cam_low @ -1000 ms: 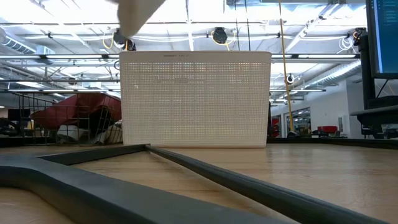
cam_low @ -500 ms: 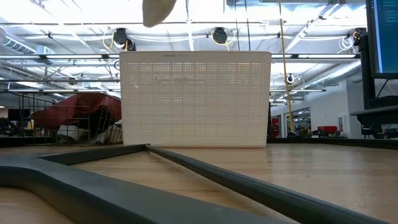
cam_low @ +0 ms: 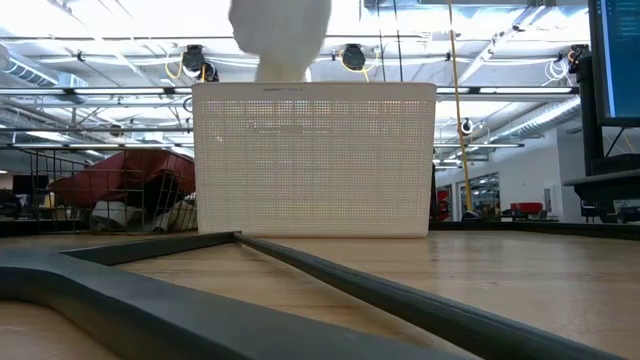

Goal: Pick & Place Cloths
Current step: Put the white shirt into the white bin

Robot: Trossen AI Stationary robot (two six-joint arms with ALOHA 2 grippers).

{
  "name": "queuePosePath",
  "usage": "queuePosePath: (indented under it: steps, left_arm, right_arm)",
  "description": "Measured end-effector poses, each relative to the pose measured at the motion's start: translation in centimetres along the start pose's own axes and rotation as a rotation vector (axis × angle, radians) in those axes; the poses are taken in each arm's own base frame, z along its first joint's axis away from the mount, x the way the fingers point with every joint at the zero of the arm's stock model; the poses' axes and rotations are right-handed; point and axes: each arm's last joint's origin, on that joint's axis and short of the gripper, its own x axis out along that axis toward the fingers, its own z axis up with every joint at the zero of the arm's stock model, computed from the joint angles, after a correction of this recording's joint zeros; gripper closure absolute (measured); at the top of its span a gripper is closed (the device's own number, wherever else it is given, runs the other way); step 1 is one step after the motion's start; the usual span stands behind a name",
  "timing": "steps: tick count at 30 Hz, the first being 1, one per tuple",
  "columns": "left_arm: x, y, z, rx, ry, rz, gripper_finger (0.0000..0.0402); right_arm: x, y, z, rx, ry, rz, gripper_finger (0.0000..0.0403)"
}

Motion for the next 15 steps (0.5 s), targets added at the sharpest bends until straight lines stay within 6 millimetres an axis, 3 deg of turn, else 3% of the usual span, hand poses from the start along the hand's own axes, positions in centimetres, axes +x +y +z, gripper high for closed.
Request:
queuePosePath:
  steps: [9, 15]
  left_arm:
    - [7.9, 2.8, -0.6, 0.281, 0.343, 0.128, 0.0343]
    - [11.2, 5.7, -2.7, 0.384, 0.556, 0.195, 0.0343]
  right_arm:
    - [-2.2, 0.7, -3.5, -0.013, -0.095, -0.006, 0.0179]
    - [-2.9, 0.9, -4.3, -0.004, -0.195, -0.012, 0.0179]
